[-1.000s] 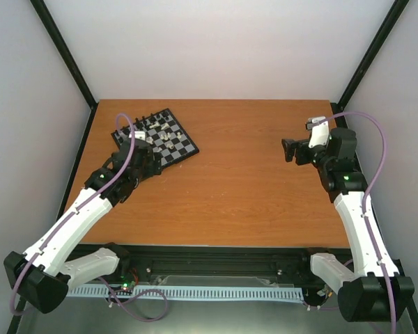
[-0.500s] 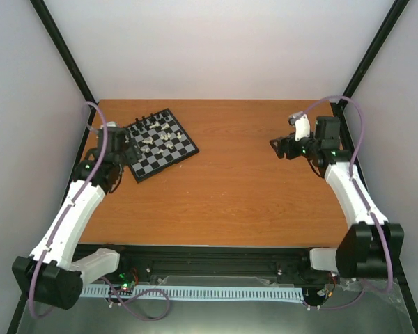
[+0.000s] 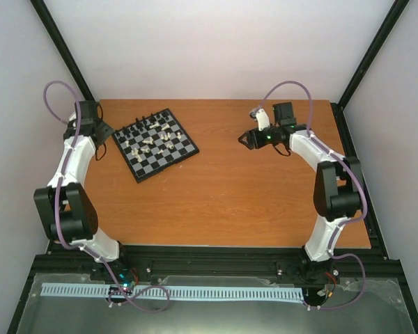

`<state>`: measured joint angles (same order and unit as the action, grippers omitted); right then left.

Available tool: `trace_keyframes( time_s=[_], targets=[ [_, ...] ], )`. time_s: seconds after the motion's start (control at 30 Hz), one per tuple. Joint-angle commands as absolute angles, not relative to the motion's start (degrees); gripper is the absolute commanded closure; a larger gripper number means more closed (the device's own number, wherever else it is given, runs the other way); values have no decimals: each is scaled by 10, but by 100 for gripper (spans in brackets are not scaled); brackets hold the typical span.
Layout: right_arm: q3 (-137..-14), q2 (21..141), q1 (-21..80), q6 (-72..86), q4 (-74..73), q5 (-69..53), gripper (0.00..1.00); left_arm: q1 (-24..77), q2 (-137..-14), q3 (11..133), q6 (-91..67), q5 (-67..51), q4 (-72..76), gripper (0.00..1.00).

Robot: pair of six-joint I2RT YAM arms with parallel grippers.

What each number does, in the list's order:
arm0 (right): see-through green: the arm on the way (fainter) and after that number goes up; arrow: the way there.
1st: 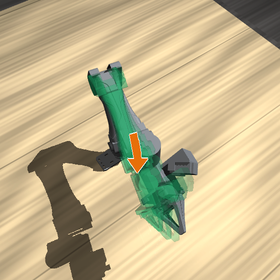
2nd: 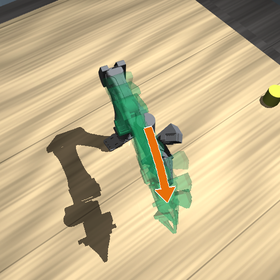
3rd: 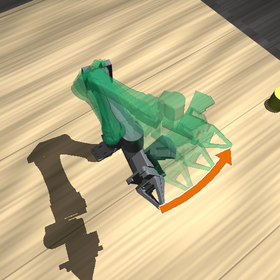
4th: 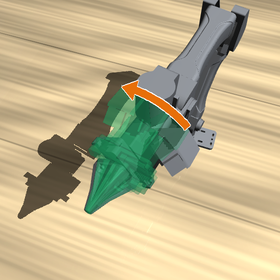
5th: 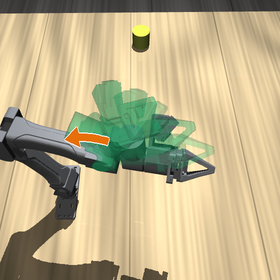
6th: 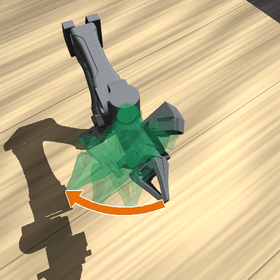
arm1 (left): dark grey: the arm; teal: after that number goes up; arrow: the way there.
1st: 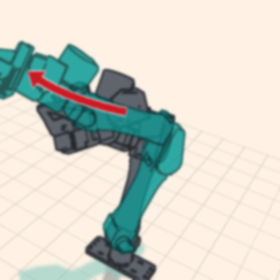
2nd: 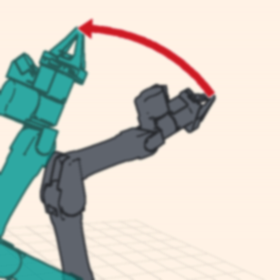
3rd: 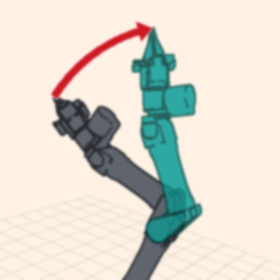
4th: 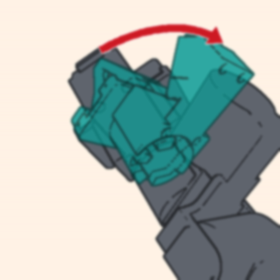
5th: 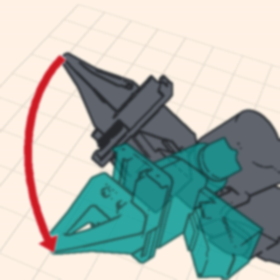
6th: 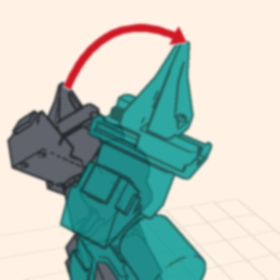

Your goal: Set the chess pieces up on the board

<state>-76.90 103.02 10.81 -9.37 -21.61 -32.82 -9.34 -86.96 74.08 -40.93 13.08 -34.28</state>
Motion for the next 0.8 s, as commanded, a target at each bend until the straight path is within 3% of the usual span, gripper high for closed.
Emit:
trace_keyframes(
  time_s=[0.0, 0.1, 0.6, 0.7, 0.77],
  targets=[
    [-830, 1095, 150, -73, -208, -334, 36, -118, -943, 805, -469, 95, -314, 37],
    [-889, 1165, 177, -57, -229, -339, 41, -127, -991, 824, -480, 65, -315, 42],
    [-1212, 1421, 229, 22, -314, -353, 44, -198, -998, 699, -470, -95, -235, 68],
    [-1264, 1460, 235, 24, -333, -357, 46, -198, -999, 678, -467, -123, -219, 68],
    [-1284, 1479, 239, 28, -336, -359, 46, -198, -1002, 671, -466, -141, -210, 63]
  ],
)
